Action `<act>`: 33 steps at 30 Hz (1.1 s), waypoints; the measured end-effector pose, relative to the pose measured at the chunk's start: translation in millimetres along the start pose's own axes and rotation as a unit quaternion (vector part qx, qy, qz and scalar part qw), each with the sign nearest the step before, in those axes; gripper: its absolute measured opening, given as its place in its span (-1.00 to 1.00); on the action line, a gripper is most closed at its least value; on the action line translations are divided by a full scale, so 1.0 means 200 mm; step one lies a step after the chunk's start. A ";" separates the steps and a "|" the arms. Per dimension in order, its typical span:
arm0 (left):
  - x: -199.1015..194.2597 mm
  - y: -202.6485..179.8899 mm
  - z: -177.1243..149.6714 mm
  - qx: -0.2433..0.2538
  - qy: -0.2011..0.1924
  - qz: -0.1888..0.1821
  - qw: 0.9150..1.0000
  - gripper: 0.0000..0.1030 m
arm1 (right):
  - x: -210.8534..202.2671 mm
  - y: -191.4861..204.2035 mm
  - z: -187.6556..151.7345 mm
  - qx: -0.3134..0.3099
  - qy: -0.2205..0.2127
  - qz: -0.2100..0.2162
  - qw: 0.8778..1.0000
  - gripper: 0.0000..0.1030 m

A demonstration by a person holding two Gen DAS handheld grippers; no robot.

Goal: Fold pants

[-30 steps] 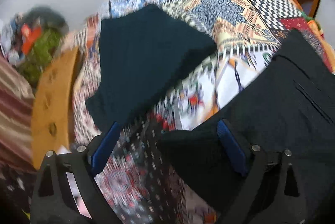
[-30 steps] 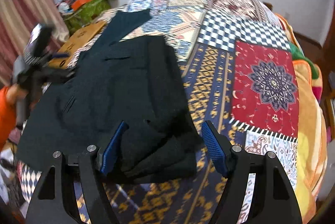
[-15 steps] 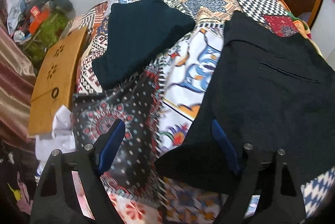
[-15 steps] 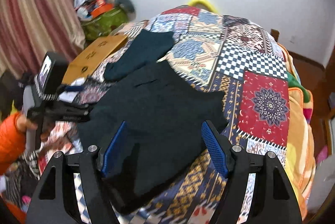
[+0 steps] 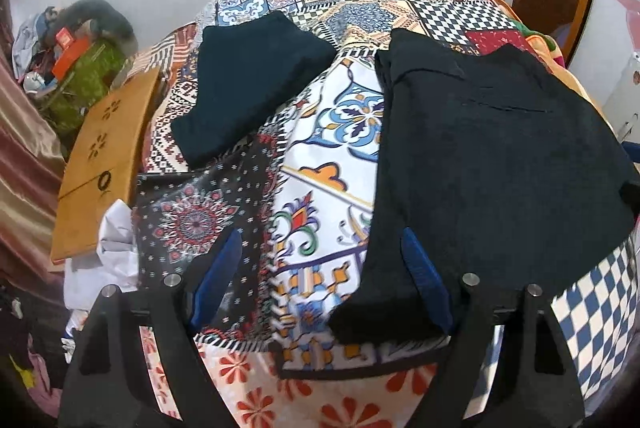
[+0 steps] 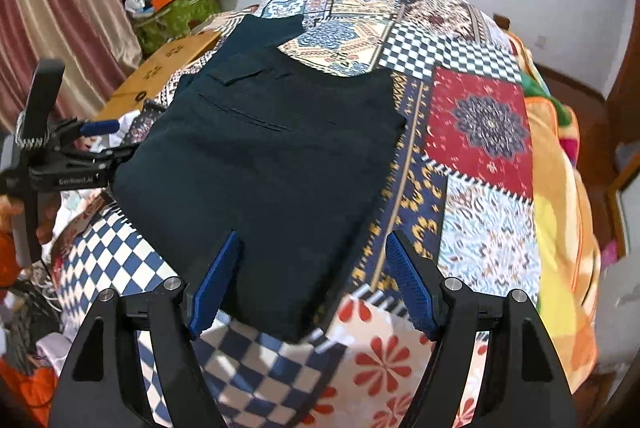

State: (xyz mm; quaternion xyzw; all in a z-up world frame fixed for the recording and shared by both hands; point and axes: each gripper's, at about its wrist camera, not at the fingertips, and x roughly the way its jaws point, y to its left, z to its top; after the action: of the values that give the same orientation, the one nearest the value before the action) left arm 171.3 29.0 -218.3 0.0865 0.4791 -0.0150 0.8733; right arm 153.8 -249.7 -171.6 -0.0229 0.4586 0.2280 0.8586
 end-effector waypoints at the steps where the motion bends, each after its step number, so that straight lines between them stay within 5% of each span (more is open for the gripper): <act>1: -0.01 0.02 0.00 -0.002 0.002 -0.002 1.000 0.60 | -0.01 0.00 -0.01 0.004 0.001 0.003 1.000 0.37; 7: -0.12 0.12 0.11 -0.045 -0.022 -0.032 0.998 0.59 | -0.09 -0.02 0.06 -0.014 -0.030 -0.056 0.998 0.32; 14: -0.08 0.05 0.42 -0.024 -0.051 -0.071 0.996 0.59 | -0.03 -0.14 0.26 0.025 -0.066 -0.035 0.997 0.22; 20: 0.18 -0.07 0.66 0.000 -0.012 -0.144 0.989 0.59 | 0.20 -0.22 0.39 0.057 -0.036 0.008 0.998 -0.24; 25: 0.41 -0.14 0.74 0.016 0.033 -0.150 0.988 0.57 | 0.38 -0.28 0.44 0.066 -0.011 0.019 0.998 -0.41; 33: 0.47 -0.20 0.73 0.050 0.009 -0.137 0.989 -0.03 | 0.43 -0.25 0.45 0.024 -0.030 0.011 0.999 -0.74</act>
State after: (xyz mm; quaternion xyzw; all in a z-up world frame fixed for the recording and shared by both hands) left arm 339.2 -28.5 -225.0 0.0636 0.4927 -0.1574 0.8535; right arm 284.8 -240.6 -196.5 0.0099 0.4378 0.2269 0.8699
